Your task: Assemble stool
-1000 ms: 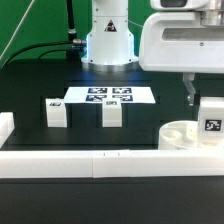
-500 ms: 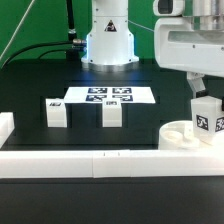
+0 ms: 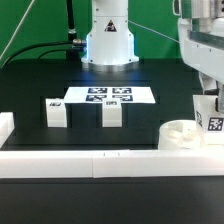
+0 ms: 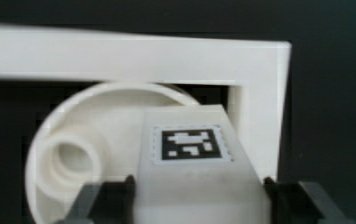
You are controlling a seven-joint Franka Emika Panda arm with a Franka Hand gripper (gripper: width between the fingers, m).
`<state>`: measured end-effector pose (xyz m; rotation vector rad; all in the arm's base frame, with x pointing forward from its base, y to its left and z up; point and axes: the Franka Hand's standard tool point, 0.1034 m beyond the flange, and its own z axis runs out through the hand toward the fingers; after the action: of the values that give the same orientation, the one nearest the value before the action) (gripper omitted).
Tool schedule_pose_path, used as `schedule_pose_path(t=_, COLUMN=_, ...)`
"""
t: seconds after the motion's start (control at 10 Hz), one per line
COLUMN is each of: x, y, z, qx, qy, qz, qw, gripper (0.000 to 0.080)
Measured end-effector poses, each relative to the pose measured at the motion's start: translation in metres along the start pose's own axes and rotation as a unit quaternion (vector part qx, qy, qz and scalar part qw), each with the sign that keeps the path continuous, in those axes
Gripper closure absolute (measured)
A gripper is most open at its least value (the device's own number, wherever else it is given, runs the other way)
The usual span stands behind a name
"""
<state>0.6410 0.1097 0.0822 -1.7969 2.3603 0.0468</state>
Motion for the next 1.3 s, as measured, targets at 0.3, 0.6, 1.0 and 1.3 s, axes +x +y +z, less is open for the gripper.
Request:
schedule_pose_path(t=0.3, x=-0.001, y=0.002, z=0.000, qx=0.019, qy=-0.019, qz=0.097, qw=0.995, gripper=0.0463)
schedule_pose_path(t=0.6, x=-0.004, y=0.003, z=0.000, qx=0.018, qy=-0.021, qz=0.062, qw=0.998, gripper=0.0283)
schedule_pose_path(t=1.0, x=-0.011, y=0.009, z=-0.018, qx=-0.003, qy=-0.029, qz=-0.212, qw=0.977, gripper=0.0157)
schedule_pose_path(t=1.3, x=-0.010, y=0.012, z=-0.016, qx=0.000, qy=-0.028, qz=-0.346, qw=0.938, gripper=0.0150)
